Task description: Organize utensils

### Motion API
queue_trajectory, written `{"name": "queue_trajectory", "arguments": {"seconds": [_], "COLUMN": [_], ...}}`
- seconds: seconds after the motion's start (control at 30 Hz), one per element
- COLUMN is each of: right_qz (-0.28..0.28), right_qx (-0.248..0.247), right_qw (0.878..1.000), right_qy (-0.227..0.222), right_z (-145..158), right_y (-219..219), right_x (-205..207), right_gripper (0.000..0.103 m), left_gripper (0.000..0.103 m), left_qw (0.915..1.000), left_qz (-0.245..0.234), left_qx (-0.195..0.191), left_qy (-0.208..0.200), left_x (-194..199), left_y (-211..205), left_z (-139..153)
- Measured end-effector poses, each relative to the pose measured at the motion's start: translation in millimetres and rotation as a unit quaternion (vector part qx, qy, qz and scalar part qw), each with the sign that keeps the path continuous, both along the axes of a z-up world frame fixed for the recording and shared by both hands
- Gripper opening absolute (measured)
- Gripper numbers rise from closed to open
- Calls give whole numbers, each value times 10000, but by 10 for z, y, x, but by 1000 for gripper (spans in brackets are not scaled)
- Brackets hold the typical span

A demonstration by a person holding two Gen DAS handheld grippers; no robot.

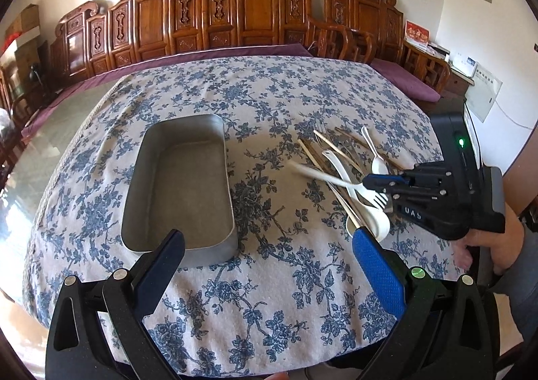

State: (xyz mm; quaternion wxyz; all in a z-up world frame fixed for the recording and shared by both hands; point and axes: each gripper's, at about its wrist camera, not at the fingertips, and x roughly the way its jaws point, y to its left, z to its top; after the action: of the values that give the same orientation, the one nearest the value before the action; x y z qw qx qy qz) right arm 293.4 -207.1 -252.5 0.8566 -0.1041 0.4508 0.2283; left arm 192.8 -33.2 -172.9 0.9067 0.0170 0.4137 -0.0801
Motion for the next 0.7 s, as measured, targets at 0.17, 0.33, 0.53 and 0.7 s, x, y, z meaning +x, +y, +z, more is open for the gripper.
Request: {"name": "queue_trajectory", "arguments": {"seconds": [0.17, 0.33, 0.53, 0.7], "right_qz": [-49, -283, -749, -1013], "right_qx": [146, 331, 570, 672], "right_qw": [9999, 9990, 9953, 9922], "right_qy": [-48, -60, -243, -266], "right_z": [60, 137, 267, 263], "right_y": [-75, -234, -595, -838], "right_x": [-2, -40, -97, -164], "right_gripper": [3, 3, 3, 3], "left_gripper": [97, 97, 95, 80], "left_qw": [10000, 9998, 9993, 9983], "left_qz": [-29, -116, -127, -239], "left_qx": [36, 159, -28, -67], "left_qy": [18, 102, 364, 526], "left_x": [-17, 52, 265, 399], "left_y": [-50, -167, -277, -447], "left_z": [-9, -45, -136, -232]}}
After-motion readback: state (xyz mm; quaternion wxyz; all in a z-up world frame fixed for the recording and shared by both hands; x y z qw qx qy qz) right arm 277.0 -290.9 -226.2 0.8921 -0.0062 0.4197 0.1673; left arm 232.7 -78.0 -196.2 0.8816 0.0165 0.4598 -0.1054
